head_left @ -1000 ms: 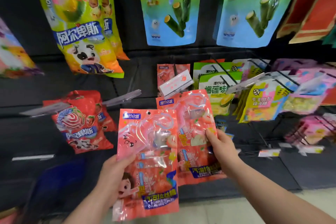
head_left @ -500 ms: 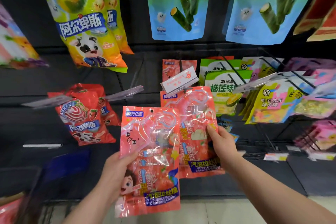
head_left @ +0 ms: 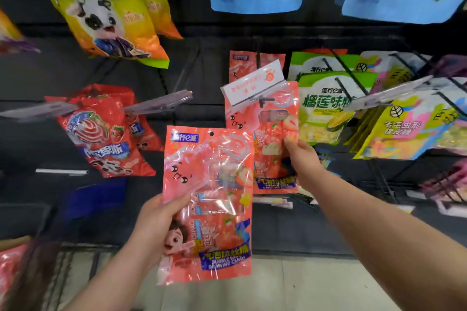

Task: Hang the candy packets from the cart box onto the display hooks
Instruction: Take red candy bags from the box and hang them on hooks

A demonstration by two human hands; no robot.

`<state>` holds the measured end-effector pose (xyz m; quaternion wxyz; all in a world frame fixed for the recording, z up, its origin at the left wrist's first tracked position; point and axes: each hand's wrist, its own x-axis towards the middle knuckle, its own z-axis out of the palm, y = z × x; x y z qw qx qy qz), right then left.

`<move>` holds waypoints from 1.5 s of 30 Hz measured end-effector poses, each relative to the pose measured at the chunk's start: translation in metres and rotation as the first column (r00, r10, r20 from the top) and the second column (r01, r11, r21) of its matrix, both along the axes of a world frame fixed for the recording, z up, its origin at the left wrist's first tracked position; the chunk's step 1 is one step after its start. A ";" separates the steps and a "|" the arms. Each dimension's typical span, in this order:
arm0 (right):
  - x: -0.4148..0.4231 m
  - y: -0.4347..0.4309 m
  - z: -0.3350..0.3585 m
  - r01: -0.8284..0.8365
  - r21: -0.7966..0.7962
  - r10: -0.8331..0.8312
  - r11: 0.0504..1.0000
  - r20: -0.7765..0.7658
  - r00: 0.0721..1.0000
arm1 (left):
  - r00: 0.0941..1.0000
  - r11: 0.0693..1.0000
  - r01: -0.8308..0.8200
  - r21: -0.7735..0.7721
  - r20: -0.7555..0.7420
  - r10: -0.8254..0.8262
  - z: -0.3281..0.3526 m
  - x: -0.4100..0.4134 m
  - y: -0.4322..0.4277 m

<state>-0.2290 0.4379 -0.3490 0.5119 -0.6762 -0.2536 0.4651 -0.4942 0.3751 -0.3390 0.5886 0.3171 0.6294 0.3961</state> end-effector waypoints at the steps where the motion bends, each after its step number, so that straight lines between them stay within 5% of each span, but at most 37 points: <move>1: 0.002 0.003 -0.001 -0.015 -0.001 0.015 1.000 -0.025 1.000 | 1.000 1.000 -0.018 0.003 0.005 0.018 -0.003 0.001 0.002; 8: 0.015 0.024 -0.015 -0.056 -0.019 0.056 0.998 -0.029 0.998 | 0.999 1.000 0.014 -0.006 0.041 -0.014 -0.012 0.012 0.007; 13: 0.018 0.009 -0.024 -0.058 -0.062 0.072 0.996 0.249 0.966 | 0.990 0.998 0.060 -0.006 0.127 -0.059 -0.013 0.026 0.007; 18: 0.008 -0.061 -0.027 -0.322 0.001 0.321 0.947 -0.074 0.944 | 0.973 0.986 0.164 0.019 0.165 -0.165 -0.014 0.042 0.009; 20: 0.003 -0.084 -0.029 -0.372 0.043 0.374 0.927 -0.085 0.923 | 0.970 0.982 0.186 0.027 0.155 -0.187 -0.014 0.049 0.012; 24: -0.007 -0.103 -0.025 -0.233 0.209 0.242 0.950 -0.018 0.970 | 0.964 0.974 0.224 0.032 0.142 -0.226 -0.011 0.062 0.015; 31: -0.008 -0.088 -0.012 -0.186 0.203 0.166 0.961 0.115 0.979 | 0.966 0.971 0.229 0.060 0.106 -0.235 -0.004 0.071 0.028; 45: -0.004 -0.070 -0.010 -0.145 0.220 0.137 0.965 0.049 0.989 | 0.964 0.966 0.240 0.097 0.094 -0.249 -0.008 0.078 0.045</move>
